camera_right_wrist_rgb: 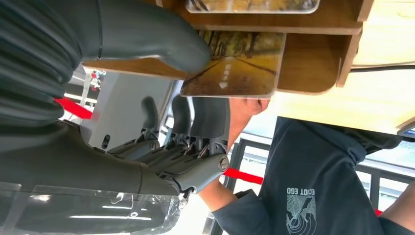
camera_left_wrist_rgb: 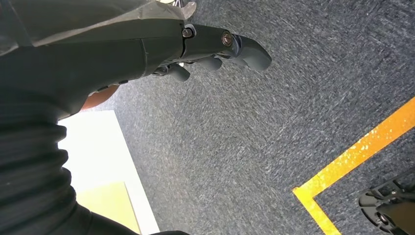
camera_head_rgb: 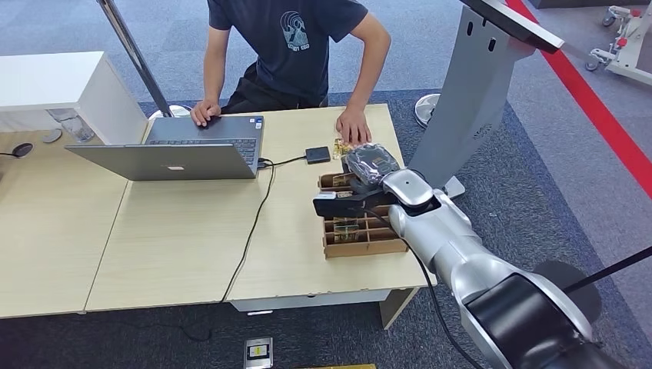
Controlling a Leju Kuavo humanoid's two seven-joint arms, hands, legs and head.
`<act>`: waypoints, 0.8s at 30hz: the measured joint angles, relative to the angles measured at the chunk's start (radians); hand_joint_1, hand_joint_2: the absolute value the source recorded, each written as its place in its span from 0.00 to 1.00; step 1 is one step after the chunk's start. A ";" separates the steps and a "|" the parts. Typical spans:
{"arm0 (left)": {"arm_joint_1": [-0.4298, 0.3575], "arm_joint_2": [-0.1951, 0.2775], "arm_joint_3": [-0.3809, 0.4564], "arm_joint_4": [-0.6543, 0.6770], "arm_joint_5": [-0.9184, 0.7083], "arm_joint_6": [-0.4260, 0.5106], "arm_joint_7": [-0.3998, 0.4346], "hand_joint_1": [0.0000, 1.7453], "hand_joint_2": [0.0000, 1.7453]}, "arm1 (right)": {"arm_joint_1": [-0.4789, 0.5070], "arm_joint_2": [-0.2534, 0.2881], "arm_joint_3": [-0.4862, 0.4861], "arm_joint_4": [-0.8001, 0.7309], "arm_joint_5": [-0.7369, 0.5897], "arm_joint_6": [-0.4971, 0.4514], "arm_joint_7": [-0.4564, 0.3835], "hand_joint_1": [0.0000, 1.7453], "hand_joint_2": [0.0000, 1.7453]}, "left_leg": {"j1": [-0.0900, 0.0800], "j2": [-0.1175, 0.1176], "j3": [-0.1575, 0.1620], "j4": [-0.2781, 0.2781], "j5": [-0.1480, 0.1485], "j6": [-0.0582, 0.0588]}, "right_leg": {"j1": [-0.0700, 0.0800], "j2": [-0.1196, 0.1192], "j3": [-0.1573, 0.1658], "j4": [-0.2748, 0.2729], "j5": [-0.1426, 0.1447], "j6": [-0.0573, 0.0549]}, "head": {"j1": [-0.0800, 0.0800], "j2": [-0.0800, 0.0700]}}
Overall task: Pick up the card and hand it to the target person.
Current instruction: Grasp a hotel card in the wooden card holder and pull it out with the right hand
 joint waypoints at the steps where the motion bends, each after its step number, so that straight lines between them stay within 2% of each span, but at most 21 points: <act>1: 0.000 0.000 0.000 0.000 0.000 0.000 0.000 0.00 1.00 | 0.000 0.000 0.000 0.000 0.000 0.000 0.000 0.79 1.00 | 0.000 0.000 0.000 0.000 0.000 0.000 | 0.000 0.000 0.000 0.000 0.000 0.000 | 0.000 0.000; 6: 0.000 0.000 0.000 0.000 -0.001 0.003 0.000 0.00 1.00 | 0.000 0.000 0.000 0.000 0.000 -0.004 -0.001 0.84 1.00 | 0.000 0.000 0.001 0.000 0.000 0.000 | 0.000 0.000 0.001 0.000 0.000 0.000 | 0.000 0.000; 19: -0.010 -0.001 0.000 0.000 -0.033 0.084 -0.007 0.00 1.00 | 0.003 -0.001 -0.002 0.000 -0.001 -0.013 -0.015 0.85 1.00 | 0.000 0.000 0.001 0.000 0.001 -0.001 | 0.000 0.000 0.001 0.000 0.001 -0.001 | 0.000 0.000; 24: -0.009 -0.001 0.000 0.000 -0.021 0.080 -0.006 0.00 1.00 | -0.001 0.001 -0.017 -0.001 -0.070 -0.010 -0.067 0.85 1.00 | 0.000 0.000 0.001 0.000 0.001 -0.001 | 0.000 0.000 0.001 0.000 0.001 -0.001 | 0.000 0.000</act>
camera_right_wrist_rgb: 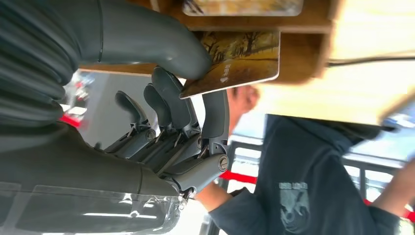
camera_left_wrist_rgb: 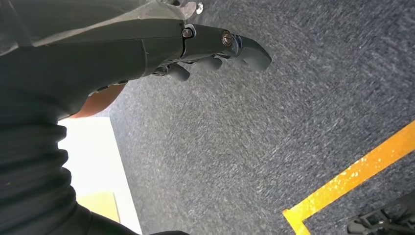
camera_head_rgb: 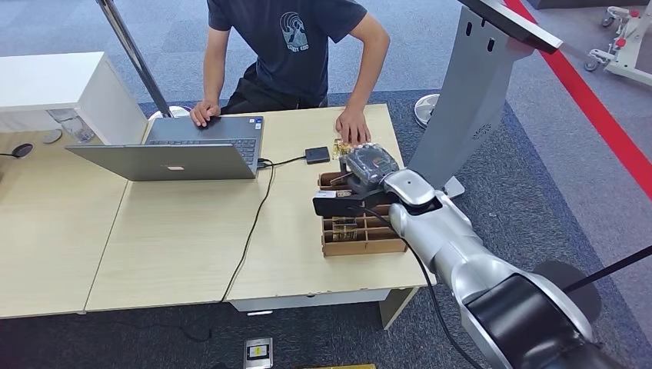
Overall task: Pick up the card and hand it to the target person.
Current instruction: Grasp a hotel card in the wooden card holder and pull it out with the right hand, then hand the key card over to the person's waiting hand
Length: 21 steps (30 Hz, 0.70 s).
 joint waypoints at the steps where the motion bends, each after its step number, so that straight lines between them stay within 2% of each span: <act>1: 0.000 0.000 0.000 0.000 0.002 -0.003 0.000 0.00 1.00 | -0.004 0.001 -0.007 0.000 -0.021 0.001 -0.017 0.85 1.00 | 0.000 0.000 0.000 0.000 0.000 0.000 | 0.000 0.000 0.000 0.000 0.000 0.000 | 0.000 0.000; 6: 0.002 0.000 0.000 0.000 0.009 -0.012 0.000 0.00 1.00 | -0.058 0.010 -0.050 -0.010 -0.100 -0.002 -0.106 0.85 1.00 | 0.000 0.000 0.000 0.000 0.000 0.000 | 0.000 0.000 0.000 0.000 0.000 0.000 | 0.000 0.000; 10: 0.002 0.001 0.000 0.000 0.015 -0.013 -0.002 0.00 1.00 | -0.150 0.027 -0.088 -0.034 -0.174 -0.036 -0.216 0.85 1.00 | 0.000 0.000 -0.001 0.000 0.001 -0.001 | 0.000 0.000 -0.001 0.001 0.000 0.000 | 0.000 0.000; 12: 0.001 0.001 0.000 0.000 0.015 -0.014 -0.004 0.00 1.00 | -0.204 0.038 -0.106 -0.047 -0.198 -0.049 -0.245 0.85 1.00 | 0.000 0.000 -0.001 0.000 0.001 -0.001 | 0.000 0.000 -0.001 0.001 0.000 0.000 | 0.000 0.000; 16: -0.003 0.001 0.000 0.000 0.011 -0.016 -0.006 0.00 1.00 | -0.282 0.057 -0.132 -0.064 -0.211 -0.071 -0.263 0.85 1.00 | 0.001 0.000 0.000 0.000 0.001 -0.001 | 0.000 0.000 -0.001 0.001 0.000 0.000 | 0.000 0.000; 21: -0.011 0.000 0.000 0.000 -0.002 -0.021 -0.002 0.00 1.00 | -0.304 0.073 -0.139 -0.066 -0.173 -0.079 -0.232 0.85 1.00 | 0.001 0.000 0.000 0.000 0.001 -0.001 | 0.000 0.000 -0.001 0.001 0.000 0.000 | 0.000 0.000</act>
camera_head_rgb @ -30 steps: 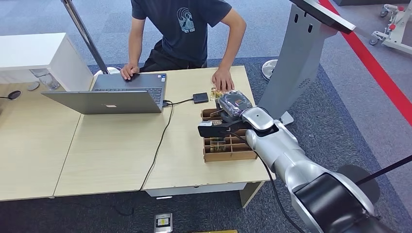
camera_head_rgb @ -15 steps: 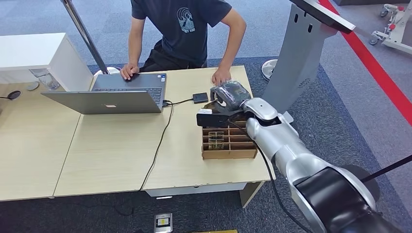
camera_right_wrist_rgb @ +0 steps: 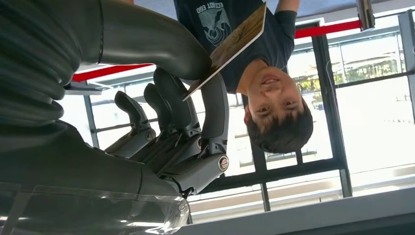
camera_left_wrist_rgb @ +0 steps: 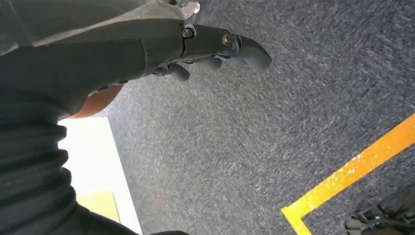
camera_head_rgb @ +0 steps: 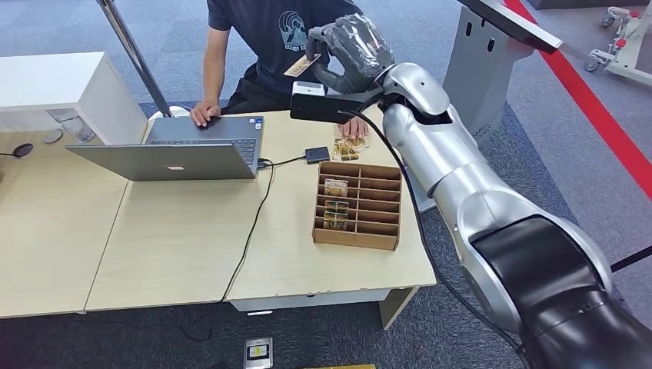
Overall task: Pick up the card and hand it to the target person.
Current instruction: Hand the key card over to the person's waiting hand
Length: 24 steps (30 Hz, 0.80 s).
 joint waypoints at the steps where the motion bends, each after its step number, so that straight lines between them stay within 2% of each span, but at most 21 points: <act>1: -0.001 0.000 0.000 0.000 -0.002 -0.001 0.001 0.00 1.00 | 0.001 0.002 0.000 0.001 0.009 -0.003 0.008 0.85 1.00 | 0.000 0.000 0.000 0.000 0.000 0.000 | 0.000 0.000 0.000 0.000 0.000 0.000 | 0.000 0.000; 7: -0.005 -0.001 0.000 0.000 -0.010 -0.008 0.010 0.00 1.00 | 0.047 0.012 0.006 0.011 0.057 -0.010 0.060 0.85 1.00 | 0.000 0.000 0.000 0.000 0.000 0.000 | 0.000 0.000 0.000 0.000 0.000 0.000 | 0.000 0.000; 17: -0.002 -0.001 0.000 0.000 -0.006 -0.008 0.011 0.00 1.00 | 0.115 0.019 0.018 0.036 0.089 -0.010 0.101 0.85 1.00 | 0.000 0.000 0.000 0.000 0.000 0.000 | 0.000 0.000 0.000 0.000 0.000 0.000 | 0.000 0.000; 21: -0.002 -0.001 0.000 0.000 -0.010 -0.007 0.005 0.00 1.00 | 0.122 0.019 0.022 0.041 0.095 -0.011 0.111 0.00 1.00 | 0.000 0.000 0.000 0.000 0.000 0.000 | 0.000 0.000 0.000 0.000 0.000 0.000 | 0.000 0.000; 24: -0.002 -0.001 0.000 0.000 -0.020 -0.006 -0.007 0.00 1.00 | 0.126 0.018 0.025 0.042 0.095 -0.010 0.115 0.00 1.00 | 0.000 0.000 0.000 0.000 0.000 0.000 | 0.000 0.000 0.000 0.000 0.000 0.000 | 0.000 0.000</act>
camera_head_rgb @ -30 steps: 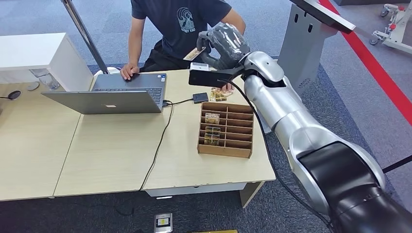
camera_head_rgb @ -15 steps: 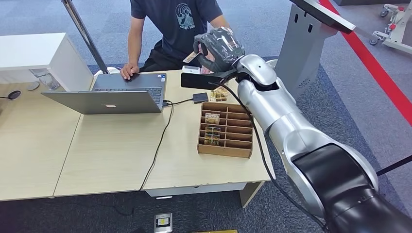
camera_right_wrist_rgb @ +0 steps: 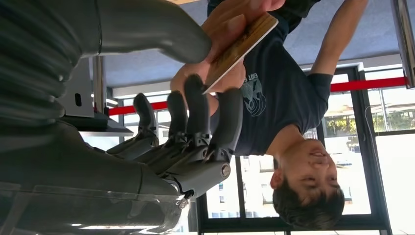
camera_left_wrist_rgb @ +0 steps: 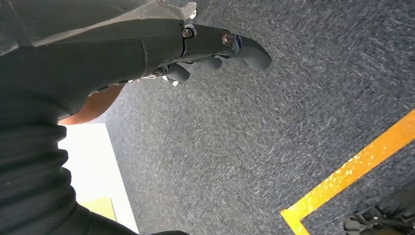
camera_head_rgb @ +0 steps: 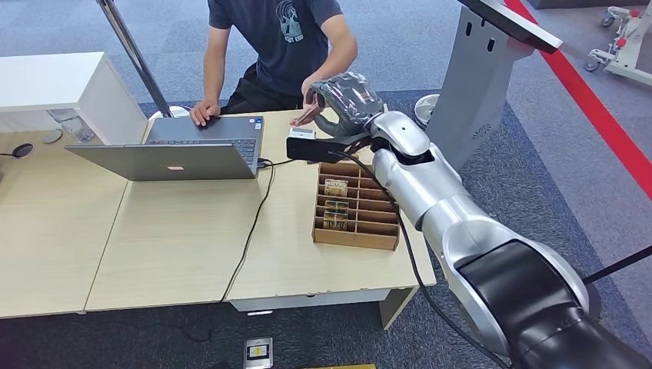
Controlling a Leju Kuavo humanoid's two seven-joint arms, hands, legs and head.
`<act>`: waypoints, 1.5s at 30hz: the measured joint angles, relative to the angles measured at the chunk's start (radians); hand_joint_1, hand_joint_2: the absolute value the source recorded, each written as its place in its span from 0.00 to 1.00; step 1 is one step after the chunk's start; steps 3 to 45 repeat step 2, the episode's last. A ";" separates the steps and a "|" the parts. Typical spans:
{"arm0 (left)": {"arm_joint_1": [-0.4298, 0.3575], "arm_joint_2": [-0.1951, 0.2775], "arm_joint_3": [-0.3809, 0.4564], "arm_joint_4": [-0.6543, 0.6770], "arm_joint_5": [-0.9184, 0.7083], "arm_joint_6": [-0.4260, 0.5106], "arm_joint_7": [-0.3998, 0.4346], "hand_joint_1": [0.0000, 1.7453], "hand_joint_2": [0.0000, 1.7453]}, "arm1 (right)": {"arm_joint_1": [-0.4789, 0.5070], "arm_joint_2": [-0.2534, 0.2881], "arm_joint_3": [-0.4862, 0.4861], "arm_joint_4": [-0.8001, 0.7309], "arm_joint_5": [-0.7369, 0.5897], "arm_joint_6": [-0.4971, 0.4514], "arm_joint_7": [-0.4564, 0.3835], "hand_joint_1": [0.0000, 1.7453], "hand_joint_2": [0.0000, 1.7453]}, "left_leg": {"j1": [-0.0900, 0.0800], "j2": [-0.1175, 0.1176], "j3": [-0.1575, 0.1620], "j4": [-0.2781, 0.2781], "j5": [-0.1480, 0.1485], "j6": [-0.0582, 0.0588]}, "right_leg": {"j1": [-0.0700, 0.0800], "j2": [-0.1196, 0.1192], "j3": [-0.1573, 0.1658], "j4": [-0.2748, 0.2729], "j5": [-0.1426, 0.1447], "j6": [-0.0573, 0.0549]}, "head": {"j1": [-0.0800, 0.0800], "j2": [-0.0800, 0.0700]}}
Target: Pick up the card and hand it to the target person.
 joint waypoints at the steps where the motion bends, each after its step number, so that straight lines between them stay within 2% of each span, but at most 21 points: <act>1: 0.000 0.000 0.000 0.000 0.001 -0.001 -0.001 0.00 0.75 | 0.001 0.000 0.001 0.000 -0.003 0.000 0.000 0.00 1.00 | 0.000 0.000 0.000 0.000 0.000 0.000 | 0.000 0.000 0.000 0.000 0.000 0.000 | 0.000 0.000; 2: 0.000 0.000 0.000 0.000 0.002 -0.002 -0.001 0.00 0.67 | 0.002 0.000 0.001 0.000 -0.004 0.000 0.000 0.00 1.00 | 0.000 0.000 0.000 0.000 0.000 0.000 | 0.000 0.000 0.000 0.000 0.000 0.000 | 0.000 0.000; 45: 0.000 0.000 0.000 0.000 0.002 -0.002 -0.001 0.00 0.67 | 0.002 0.000 0.001 0.000 -0.004 0.000 0.000 0.00 1.00 | 0.000 0.000 0.000 0.000 0.000 0.000 | 0.000 0.000 0.000 0.000 0.000 0.000 | 0.000 0.000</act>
